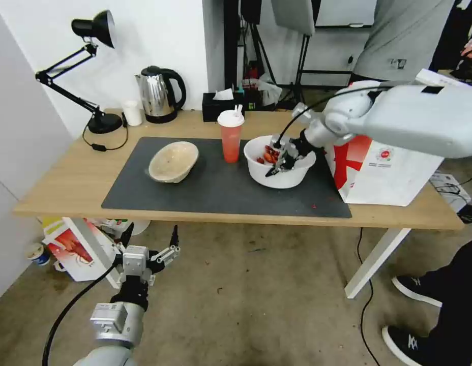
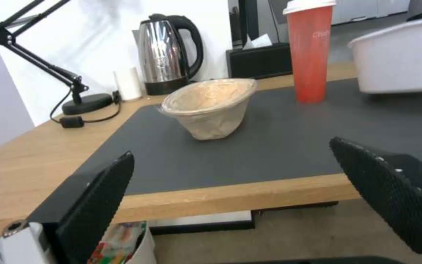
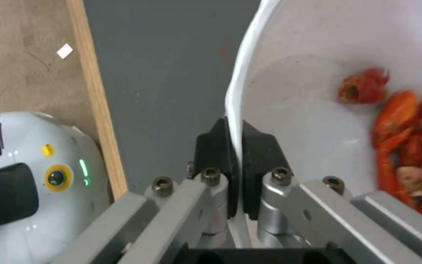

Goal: Pick up the trash from the table and place it into the takeout bag.

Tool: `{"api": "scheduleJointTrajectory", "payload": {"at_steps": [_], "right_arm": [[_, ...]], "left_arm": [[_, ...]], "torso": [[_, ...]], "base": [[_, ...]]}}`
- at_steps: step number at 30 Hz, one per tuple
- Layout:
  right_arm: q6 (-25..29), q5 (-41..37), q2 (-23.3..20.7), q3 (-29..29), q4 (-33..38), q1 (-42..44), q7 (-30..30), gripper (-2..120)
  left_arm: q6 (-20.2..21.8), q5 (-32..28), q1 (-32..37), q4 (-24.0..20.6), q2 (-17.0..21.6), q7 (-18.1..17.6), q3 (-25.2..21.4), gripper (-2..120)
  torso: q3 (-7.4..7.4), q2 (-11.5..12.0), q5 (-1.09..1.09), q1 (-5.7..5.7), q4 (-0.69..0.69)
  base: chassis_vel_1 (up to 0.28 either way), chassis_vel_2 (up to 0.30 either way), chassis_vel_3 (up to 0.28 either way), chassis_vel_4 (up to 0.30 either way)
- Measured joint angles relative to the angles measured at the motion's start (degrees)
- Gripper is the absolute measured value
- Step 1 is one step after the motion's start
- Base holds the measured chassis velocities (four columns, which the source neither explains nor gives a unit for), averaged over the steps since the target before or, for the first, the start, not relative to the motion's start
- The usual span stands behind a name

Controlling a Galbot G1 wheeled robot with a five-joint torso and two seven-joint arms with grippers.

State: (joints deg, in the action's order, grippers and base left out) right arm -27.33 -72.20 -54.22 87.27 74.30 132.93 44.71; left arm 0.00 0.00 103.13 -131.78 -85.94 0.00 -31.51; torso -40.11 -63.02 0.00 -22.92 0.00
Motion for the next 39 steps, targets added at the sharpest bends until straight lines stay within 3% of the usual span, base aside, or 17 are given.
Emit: {"api": "scheduleJointTrajectory", "payload": {"at_steps": [39], "right_arm": [[1.0,-7.2,3.4,-4.7,12.0,-20.2,1.4,0]], "left_arm": [[0.0,0.0,0.0,0.0,0.0,0.0,0.0,100]], "torso": [[0.01,0.0,0.0,0.0,0.0]], "base": [[0.0,0.0,0.0,0.0]]}}
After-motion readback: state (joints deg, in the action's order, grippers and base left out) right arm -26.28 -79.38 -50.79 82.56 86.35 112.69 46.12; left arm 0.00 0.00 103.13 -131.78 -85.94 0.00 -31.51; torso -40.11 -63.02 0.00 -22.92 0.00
